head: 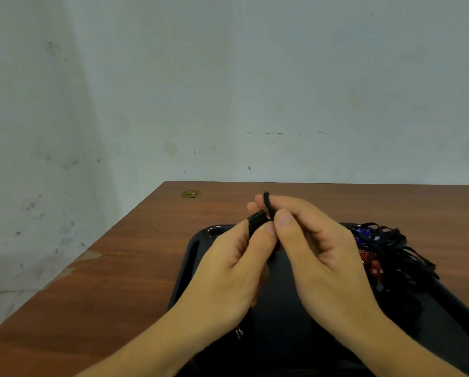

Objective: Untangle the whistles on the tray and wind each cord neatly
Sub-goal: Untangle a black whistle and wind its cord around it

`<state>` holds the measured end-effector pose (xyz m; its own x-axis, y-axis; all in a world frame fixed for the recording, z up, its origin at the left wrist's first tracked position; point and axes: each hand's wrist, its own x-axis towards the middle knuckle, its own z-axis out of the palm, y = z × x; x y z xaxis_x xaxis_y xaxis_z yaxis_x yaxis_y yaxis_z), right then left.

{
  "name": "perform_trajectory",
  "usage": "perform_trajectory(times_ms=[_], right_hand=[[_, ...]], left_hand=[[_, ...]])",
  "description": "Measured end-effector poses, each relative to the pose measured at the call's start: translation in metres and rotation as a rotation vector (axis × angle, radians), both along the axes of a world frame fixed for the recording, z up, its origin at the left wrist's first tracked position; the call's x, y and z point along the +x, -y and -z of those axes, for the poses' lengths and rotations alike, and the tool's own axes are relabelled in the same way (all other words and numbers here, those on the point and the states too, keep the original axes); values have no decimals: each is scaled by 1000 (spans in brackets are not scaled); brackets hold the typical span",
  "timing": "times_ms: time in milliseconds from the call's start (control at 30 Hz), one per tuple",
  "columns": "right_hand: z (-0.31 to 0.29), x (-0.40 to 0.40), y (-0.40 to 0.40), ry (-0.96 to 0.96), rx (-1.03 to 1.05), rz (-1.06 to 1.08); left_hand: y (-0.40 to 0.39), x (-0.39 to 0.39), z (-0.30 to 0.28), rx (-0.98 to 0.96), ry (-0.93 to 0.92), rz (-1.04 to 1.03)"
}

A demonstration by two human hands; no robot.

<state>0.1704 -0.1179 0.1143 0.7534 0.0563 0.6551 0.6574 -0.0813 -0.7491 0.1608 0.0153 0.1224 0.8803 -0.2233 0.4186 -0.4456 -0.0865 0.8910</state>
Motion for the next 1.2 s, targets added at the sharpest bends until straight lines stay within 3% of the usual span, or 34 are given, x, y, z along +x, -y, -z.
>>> perform_trajectory(times_ms=[133,333,500,667,767,867,1000,1200], right_hand=[[-8,-1,0,-20,70,-55],[-17,-2,6,-198,246,-162],[-16,3,12,-274,215,-251],[-16,0,15,-82,-19,-212],[-17,-2,18,133,-276,-92],[-22,-1,22,301,-391,-18],[-25,0,28,403,-459,-1],[-23,1,32,392,-513,-5]], left_hand=[[-1,-5,-3,101,64,-31],[-8,-4,4,379,246,-109],[-12,-4,-1,595,476,-218],[-11,-1,0,822,746,-327],[-12,0,0,874,788,-347],[-12,1,0,900,847,-370],[-11,3,-1,899,862,-386],[-15,3,1,871,762,-344]])
